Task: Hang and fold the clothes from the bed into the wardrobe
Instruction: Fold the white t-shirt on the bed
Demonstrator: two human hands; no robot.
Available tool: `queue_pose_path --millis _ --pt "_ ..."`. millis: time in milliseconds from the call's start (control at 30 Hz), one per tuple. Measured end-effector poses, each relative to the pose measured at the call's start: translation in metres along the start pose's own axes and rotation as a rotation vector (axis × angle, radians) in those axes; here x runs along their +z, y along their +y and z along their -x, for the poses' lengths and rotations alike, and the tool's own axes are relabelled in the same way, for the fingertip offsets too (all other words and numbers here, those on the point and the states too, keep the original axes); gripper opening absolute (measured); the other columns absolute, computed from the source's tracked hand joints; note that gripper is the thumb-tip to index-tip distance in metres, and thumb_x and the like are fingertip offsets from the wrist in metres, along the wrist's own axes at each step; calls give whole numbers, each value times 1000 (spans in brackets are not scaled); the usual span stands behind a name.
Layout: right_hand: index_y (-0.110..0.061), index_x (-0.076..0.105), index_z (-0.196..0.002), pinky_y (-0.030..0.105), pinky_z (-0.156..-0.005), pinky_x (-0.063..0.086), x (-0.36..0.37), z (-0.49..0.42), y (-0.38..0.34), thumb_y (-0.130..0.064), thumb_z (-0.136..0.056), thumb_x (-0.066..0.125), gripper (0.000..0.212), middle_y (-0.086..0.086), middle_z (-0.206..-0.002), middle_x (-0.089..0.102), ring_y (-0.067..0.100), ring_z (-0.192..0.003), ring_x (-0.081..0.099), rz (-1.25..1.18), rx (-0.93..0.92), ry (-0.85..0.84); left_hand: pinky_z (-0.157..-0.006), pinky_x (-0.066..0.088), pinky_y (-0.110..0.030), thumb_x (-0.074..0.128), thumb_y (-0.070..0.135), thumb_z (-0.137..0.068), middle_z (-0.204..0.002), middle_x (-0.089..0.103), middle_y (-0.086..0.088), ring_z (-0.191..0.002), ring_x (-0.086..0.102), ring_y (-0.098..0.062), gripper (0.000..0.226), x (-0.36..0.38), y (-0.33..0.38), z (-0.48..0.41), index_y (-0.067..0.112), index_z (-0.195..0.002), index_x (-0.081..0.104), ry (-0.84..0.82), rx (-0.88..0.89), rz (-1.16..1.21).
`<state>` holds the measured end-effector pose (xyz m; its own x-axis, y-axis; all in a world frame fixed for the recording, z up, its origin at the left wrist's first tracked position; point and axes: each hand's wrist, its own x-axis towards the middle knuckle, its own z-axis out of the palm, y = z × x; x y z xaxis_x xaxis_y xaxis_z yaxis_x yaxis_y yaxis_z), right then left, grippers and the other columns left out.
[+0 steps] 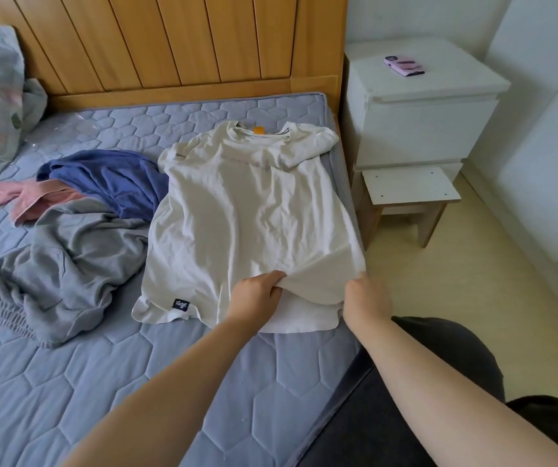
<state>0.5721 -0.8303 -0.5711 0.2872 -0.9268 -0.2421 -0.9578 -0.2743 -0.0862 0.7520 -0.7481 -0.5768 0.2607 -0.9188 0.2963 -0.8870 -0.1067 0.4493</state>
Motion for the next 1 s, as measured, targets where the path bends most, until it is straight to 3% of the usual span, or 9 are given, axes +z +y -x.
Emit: queue_pose_path --millis 133,233,300,400,533,733,833,900,1000 --pt "-17 51 -69 25 -55 44 -31 5 -28 3 -87 44 28 -1 -69 58 15 -65 59 -1022 -119 -6 -43 43 -21 60 -3 -66 -65 69 -1 -48 61 -21 26 -18 -1 -11 8 -84 75 266 155 -48" --pt "-7 63 -77 34 -59 58 -46 5 -23 8 -83 43 26 7 -72 71 23 -73 71 -1790 141 76 -40 41 -20 63 -3 -61 -61 66 -1 -46 58 -21 24 -25 -3 -18 8 -79 75 353 212 -69" --pt "-8 60 -76 40 -59 55 -33 1 -2 -2 -86 43 20 10 -71 64 32 -74 65 -1408 325 213 -40 41 -21 64 -3 -57 -62 65 -1 -48 59 -21 29 -23 -1 -18 10 -79 75 302 252 -98" --pt "-10 59 -103 32 -69 44 -11 3 14 -19 -93 48 18 8 -98 62 29 -91 60 -486 397 -164 -49 45 -25 67 -8 -57 -71 67 -3 -62 65 -23 38 -12 1 -11 10 -90 74 34 241 -150" --pt "-16 60 -107 29 -66 41 -3 5 6 -18 -89 54 19 1 -97 59 20 -88 57 -132 269 -147 -71 39 -25 50 12 -82 -105 64 0 -97 59 -22 37 6 -3 -2 20 -117 62 -447 64 -332" --pt "-14 50 -112 30 -85 41 10 2 4 -5 -90 47 25 6 -118 46 24 -104 46 -87 -170 33 -71 43 -28 50 12 -87 -98 68 0 -93 61 -22 30 13 -8 27 17 -112 66 -283 -26 -137" --pt "-11 54 -95 35 -72 46 1 -2 9 -4 -92 42 15 9 -99 58 26 -86 55 -326 87 194 -66 45 -33 57 12 -85 -94 64 -3 -92 59 -25 30 15 -17 33 14 -114 65 -120 -55 -105" --pt "-9 52 -92 34 -64 42 -3 -9 23 -5 -93 42 11 11 -92 60 29 -78 54 -520 274 331 -77 45 -34 62 25 -84 -104 60 -1 -101 53 -24 40 17 -25 38 17 -124 58 -213 -34 -148" --pt "-6 54 -105 34 -68 41 -4 -7 29 -7 -93 47 14 14 -105 60 33 -93 58 -396 332 102 -92 39 -35 60 41 -80 -117 54 1 -112 47 -23 55 16 -39 42 22 -131 49 -438 15 -328"
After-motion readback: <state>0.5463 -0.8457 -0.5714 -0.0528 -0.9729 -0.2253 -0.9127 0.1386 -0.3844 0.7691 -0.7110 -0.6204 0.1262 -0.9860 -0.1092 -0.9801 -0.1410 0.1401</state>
